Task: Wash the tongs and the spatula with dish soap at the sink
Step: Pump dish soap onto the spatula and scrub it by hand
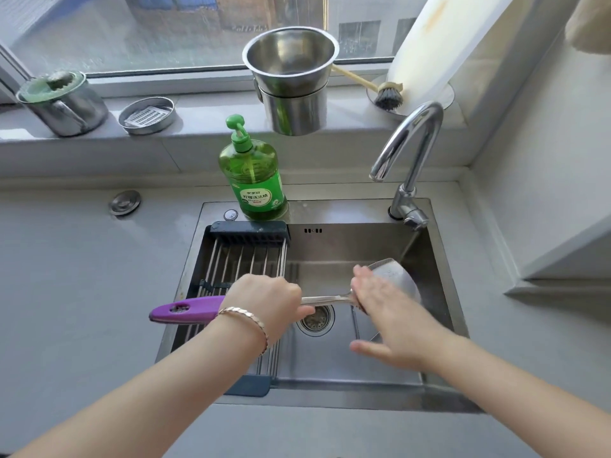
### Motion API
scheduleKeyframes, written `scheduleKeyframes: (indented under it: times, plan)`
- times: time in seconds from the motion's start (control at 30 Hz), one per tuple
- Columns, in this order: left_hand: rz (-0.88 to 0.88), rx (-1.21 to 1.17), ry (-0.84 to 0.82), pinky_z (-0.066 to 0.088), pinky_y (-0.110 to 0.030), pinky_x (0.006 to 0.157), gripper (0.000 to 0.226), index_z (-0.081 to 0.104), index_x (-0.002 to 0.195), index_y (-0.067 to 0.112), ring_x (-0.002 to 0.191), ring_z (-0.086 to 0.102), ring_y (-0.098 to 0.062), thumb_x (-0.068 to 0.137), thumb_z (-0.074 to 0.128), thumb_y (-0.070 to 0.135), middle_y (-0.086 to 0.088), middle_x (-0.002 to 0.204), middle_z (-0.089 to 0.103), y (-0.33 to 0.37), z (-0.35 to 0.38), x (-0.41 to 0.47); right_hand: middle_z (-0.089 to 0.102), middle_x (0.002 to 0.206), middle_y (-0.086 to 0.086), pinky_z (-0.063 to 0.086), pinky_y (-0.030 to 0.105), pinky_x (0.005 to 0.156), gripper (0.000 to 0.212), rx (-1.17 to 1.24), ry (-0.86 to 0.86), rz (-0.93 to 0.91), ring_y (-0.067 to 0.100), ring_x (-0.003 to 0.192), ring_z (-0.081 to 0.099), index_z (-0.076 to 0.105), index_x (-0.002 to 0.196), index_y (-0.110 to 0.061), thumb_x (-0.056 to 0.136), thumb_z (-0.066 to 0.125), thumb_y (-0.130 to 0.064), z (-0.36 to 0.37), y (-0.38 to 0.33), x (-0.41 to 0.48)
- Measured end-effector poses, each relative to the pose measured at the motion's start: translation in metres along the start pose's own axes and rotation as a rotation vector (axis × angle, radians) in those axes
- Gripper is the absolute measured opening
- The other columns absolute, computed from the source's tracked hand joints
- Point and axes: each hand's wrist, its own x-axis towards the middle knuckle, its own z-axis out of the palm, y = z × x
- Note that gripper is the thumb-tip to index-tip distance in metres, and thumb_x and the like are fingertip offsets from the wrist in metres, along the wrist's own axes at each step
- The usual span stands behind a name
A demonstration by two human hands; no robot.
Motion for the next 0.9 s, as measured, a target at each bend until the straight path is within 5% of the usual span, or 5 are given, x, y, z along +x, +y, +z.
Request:
scheduleKeyframes:
  times: [0.17,0.33,0.5,0.7,0.9]
  plan:
    - [-0.016,0.03,0.011,0.036,-0.028,0.062,0.051,0.056,0.101,0.014,0.084,0.064,-0.023,0.096,0.024,0.053,-0.001,0.089,0.063,-0.006,0.003,-0.008,0.029,0.148,0.015,0.002,0.025,0.114,0.087,-0.019,-0.022,0.07,0.025,0.139,0.029,0.033,0.142,-0.001,0.089,0.014,-0.067,-0.002,0.019,-0.012]
    - [-0.082,-0.038,-0.04,0.038,-0.028,0.062,0.05,0.057,0.096,0.014,0.08,0.062,-0.023,0.094,0.028,0.056,0.004,0.066,0.044,-0.005,-0.002,0.003,0.041,0.144,0.016,0.009,0.027,0.113,0.086,0.035,-0.055,0.074,0.026,0.134,0.039,0.037,0.138,0.001,0.08,0.033,-0.063,0.006,-0.017,-0.005]
    - [-0.183,-0.158,-0.023,0.038,-0.027,0.06,0.047,0.044,0.078,0.017,0.069,0.054,-0.023,0.092,0.029,0.059,0.005,0.061,0.039,-0.008,0.003,0.003,0.047,0.139,0.019,0.008,0.03,0.113,0.077,0.1,0.112,0.236,0.028,0.133,0.032,0.042,0.133,0.001,0.093,0.015,-0.059,-0.001,-0.006,-0.009]
    - [-0.238,-0.254,-0.034,0.042,-0.028,0.063,0.046,0.045,0.079,0.017,0.076,0.061,-0.025,0.091,0.032,0.059,0.005,0.062,0.038,-0.007,0.0,0.006,0.056,0.131,0.016,0.012,0.032,0.113,0.078,0.052,0.179,0.185,0.024,0.127,0.035,0.066,0.109,0.005,0.095,0.016,-0.054,-0.002,-0.01,-0.006]
    - [-0.203,-0.198,-0.051,0.041,-0.028,0.063,0.043,0.043,0.079,0.018,0.073,0.057,-0.024,0.093,0.032,0.057,0.004,0.063,0.038,-0.01,-0.001,0.008,0.061,0.123,0.013,0.038,0.034,0.104,0.032,0.17,0.265,-0.073,0.027,0.115,0.057,0.064,0.087,-0.012,0.083,0.049,-0.039,0.005,-0.007,-0.014]
